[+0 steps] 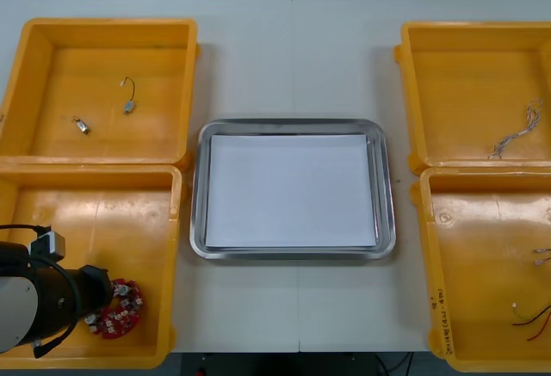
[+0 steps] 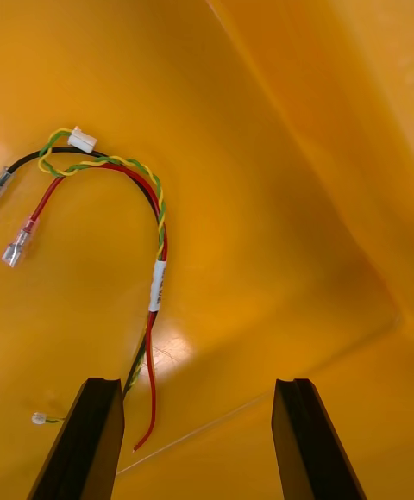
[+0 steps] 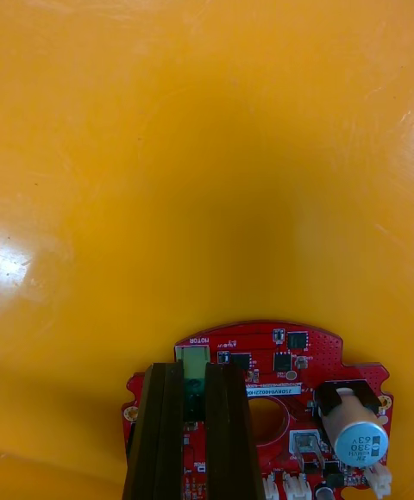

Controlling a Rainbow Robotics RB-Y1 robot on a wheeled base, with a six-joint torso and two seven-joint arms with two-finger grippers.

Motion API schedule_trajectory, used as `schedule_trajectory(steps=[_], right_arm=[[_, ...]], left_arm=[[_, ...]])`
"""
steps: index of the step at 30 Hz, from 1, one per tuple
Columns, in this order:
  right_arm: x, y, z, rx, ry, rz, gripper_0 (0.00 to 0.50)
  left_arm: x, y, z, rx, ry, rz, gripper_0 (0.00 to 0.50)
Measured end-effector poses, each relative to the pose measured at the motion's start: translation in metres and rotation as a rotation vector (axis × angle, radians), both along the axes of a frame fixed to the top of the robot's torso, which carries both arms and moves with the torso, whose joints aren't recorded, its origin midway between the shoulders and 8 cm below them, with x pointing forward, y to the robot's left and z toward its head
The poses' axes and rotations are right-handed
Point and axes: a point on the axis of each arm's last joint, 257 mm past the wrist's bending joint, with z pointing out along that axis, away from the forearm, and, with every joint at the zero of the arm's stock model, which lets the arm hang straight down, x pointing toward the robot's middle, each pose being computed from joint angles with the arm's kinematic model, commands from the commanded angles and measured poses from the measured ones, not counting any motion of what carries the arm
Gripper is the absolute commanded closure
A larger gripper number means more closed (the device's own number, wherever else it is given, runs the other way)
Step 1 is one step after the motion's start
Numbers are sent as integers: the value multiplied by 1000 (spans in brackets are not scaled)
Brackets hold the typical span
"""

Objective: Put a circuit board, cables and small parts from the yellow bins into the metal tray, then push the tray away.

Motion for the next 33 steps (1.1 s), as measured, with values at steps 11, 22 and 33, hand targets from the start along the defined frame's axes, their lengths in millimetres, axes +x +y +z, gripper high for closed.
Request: schedule_trajectory(steps=[11,22,33], right_arm=[[14,-1,4,-10,-21,4,0],[28,3,-4,3,-25,8,0],[35,0,-12,5,-38,-4,0]], left_arm=[[-23,4,3,0,106,-6,500],[-7,21,32,26,113,-14,500],[17,30,71,45,84,-42,500]])
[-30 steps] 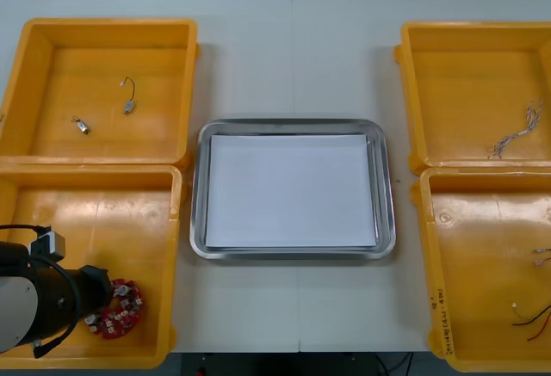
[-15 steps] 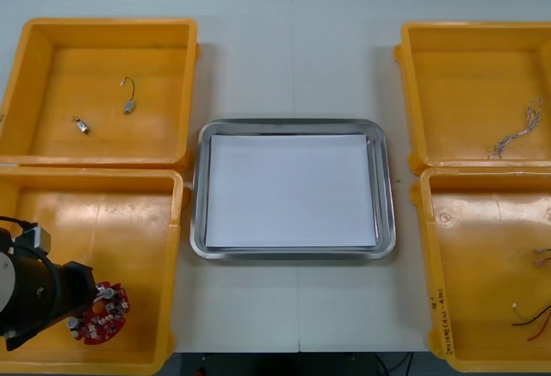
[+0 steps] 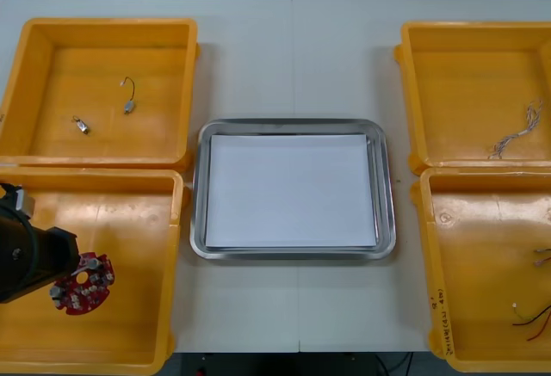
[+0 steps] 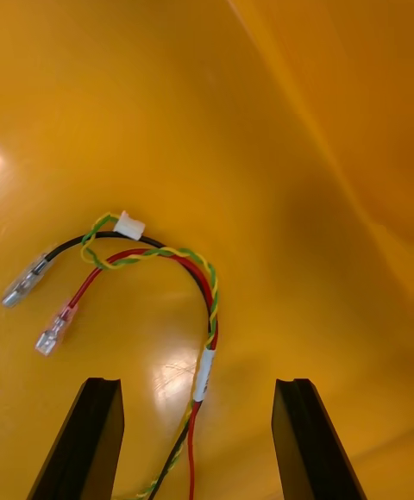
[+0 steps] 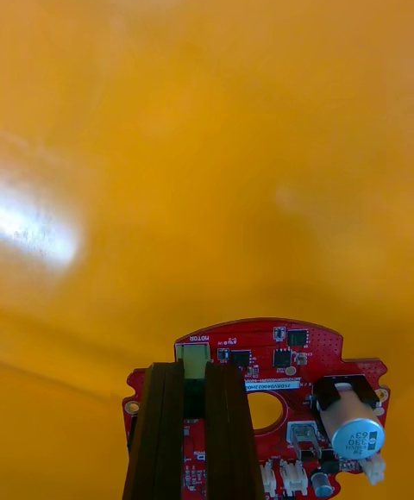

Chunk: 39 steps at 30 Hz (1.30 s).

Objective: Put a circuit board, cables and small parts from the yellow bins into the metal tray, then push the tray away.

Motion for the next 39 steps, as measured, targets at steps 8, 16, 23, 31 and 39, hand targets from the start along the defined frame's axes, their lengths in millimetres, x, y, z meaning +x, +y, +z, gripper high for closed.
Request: schedule_trajectory(steps=[8,16,23,31,39], right_arm=[[-3,-1,-5,3,8,-7,0],[-4,4,-11,19,7,-16,0],[-4,8,-16,31,5,-21,0],[-4,9,-18,34,3,-26,0],[-4,12,-23,44,-4,-35,0]], left_arm=[[34,2,38,26,-92,-43,500],[51,-4,65,29,-142,-111,500],[71,-9,92,64,-195,-168,500],[93,-42,117,96,-240,-285,500],[112,-79,120,111,-222,-391,500]])
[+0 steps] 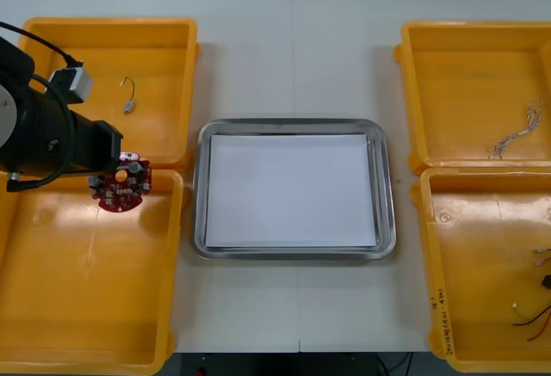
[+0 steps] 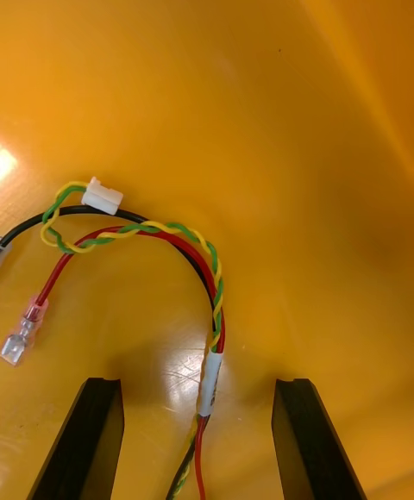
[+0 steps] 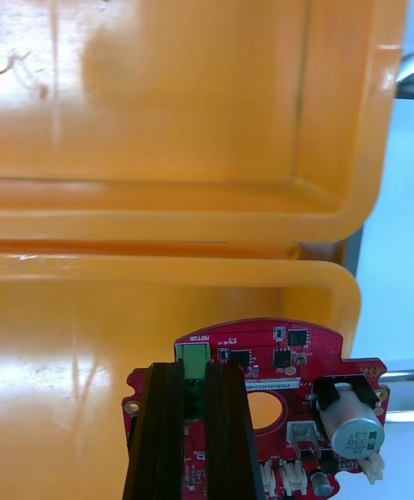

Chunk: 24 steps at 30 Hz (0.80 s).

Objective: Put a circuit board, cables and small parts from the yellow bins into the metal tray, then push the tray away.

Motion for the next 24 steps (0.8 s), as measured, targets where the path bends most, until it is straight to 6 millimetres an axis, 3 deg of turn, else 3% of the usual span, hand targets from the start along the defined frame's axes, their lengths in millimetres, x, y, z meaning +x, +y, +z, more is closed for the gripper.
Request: schedule_trajectory(steps=[15,16,17,19,24], right_arm=[[0,4,-5,7,-3,-6,0],[0,4,-5,6,-3,-6,121],[0,4,-5,6,-4,-6,331],[0,4,-5,6,-4,-6,500],[1,5,-6,9,-10,-7,500]], left_arm=[[4,-66,6,60,4,-165,500],[4,-71,5,56,9,-158,500],[3,-75,4,51,16,-145,500],[2,-82,-1,34,36,-108,500],[1,-98,-16,21,88,-61,500]])
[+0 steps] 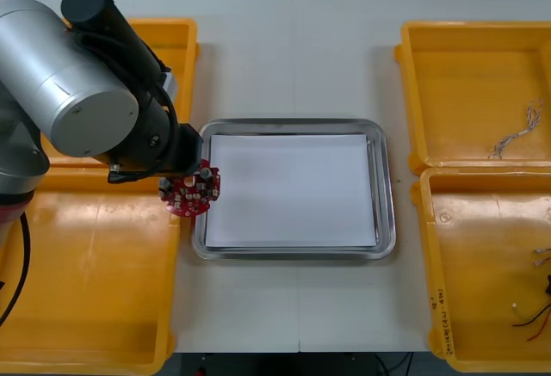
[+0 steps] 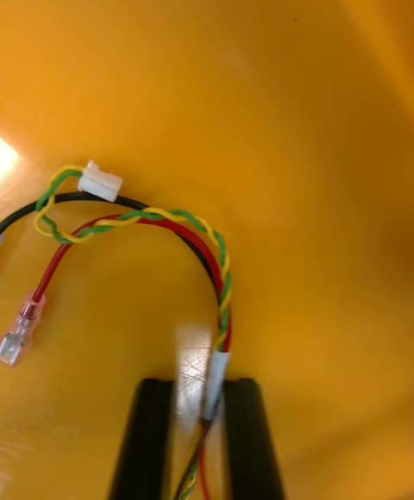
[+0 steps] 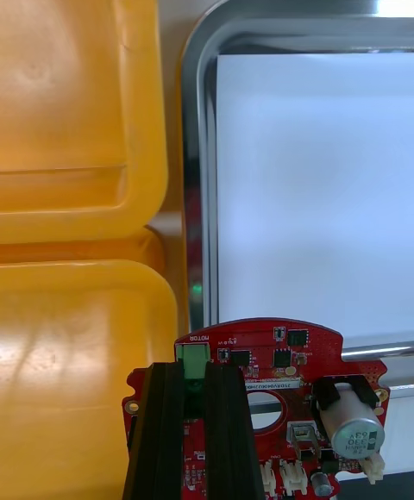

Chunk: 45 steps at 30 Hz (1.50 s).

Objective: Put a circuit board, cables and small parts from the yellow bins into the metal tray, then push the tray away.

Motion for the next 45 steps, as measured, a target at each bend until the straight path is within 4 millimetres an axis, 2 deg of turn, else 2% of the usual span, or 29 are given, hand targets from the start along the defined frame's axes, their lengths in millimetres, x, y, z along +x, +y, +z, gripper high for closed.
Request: schedule_trajectory(steps=[11,16,25,33,39,45], right_arm=[[0,-1,1,-2,2,-1,500],[-7,-7,11,-10,56,-8,500],[-11,-18,58,-49,108,6,500],[-13,-20,109,-94,142,51,500],[-6,-13,144,-136,123,104,500],[6,9,170,-109,91,181,500]], left_arm=[[-6,-17,-36,88,73,-36,500],[-4,-23,-48,113,90,-35,500],[11,-50,-64,74,67,-56,500],[16,-56,-80,86,54,-72,500],[17,-57,-88,89,55,-75,500],[19,-59,-91,86,53,-78,500]])
